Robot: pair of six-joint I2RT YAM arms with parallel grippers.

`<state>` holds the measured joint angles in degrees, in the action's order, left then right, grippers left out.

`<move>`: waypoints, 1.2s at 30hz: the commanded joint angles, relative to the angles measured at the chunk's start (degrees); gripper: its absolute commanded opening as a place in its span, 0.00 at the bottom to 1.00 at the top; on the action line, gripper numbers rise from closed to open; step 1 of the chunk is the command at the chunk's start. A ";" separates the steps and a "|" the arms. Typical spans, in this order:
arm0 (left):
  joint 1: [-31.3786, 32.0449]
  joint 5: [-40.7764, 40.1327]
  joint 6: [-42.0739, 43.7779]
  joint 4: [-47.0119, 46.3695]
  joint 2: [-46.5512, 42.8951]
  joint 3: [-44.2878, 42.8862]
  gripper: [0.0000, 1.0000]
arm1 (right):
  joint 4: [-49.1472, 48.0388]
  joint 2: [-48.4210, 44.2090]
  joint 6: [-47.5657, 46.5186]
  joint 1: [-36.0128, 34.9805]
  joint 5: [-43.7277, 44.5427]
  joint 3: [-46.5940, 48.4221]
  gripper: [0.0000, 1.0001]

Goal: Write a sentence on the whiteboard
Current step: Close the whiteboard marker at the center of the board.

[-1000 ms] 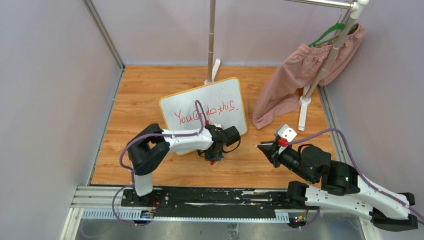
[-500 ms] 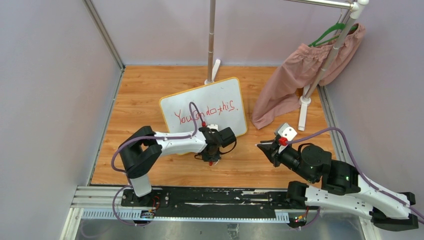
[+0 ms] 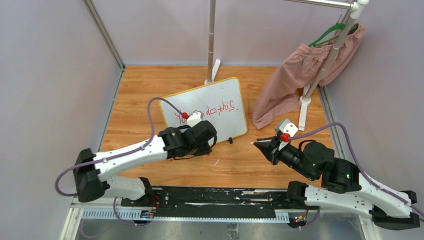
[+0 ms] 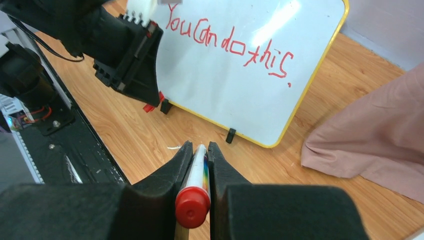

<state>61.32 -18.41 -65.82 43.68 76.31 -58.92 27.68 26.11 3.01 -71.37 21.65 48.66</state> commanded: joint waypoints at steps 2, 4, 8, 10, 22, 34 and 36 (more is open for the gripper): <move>-0.70 -7.49 0.71 -2.16 -10.84 -1.67 0.00 | -4.21 1.52 2.73 -0.03 -1.99 2.78 0.00; -1.91 -7.78 1.69 -5.28 -14.24 -1.18 0.00 | -6.35 1.82 3.56 -0.08 -2.41 2.71 0.00; -4.18 -7.58 2.81 -16.91 -21.78 4.32 0.00 | -12.91 2.10 5.28 -0.04 -4.23 1.10 0.00; -5.50 -7.00 2.13 -24.19 -25.42 8.27 0.00 | -17.40 2.06 6.44 -0.03 -5.31 -0.45 0.00; -7.97 -7.02 0.85 -57.24 -36.51 20.87 0.00 | -52.86 5.46 8.00 -0.08 -7.17 -11.88 0.00; -7.97 -10.80 -8.44 -78.64 -28.30 18.91 0.00 | -92.61 21.56 -17.29 -0.08 -9.39 -15.08 0.00; -7.98 -10.68 -11.61 -84.62 -26.60 19.57 0.00 | -96.34 24.62 -20.54 -0.08 -10.67 -14.13 0.00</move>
<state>53.69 -28.08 -72.29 -27.79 47.11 -38.28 -52.45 46.50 -6.17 -71.37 13.91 32.23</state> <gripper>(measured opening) 0.170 0.162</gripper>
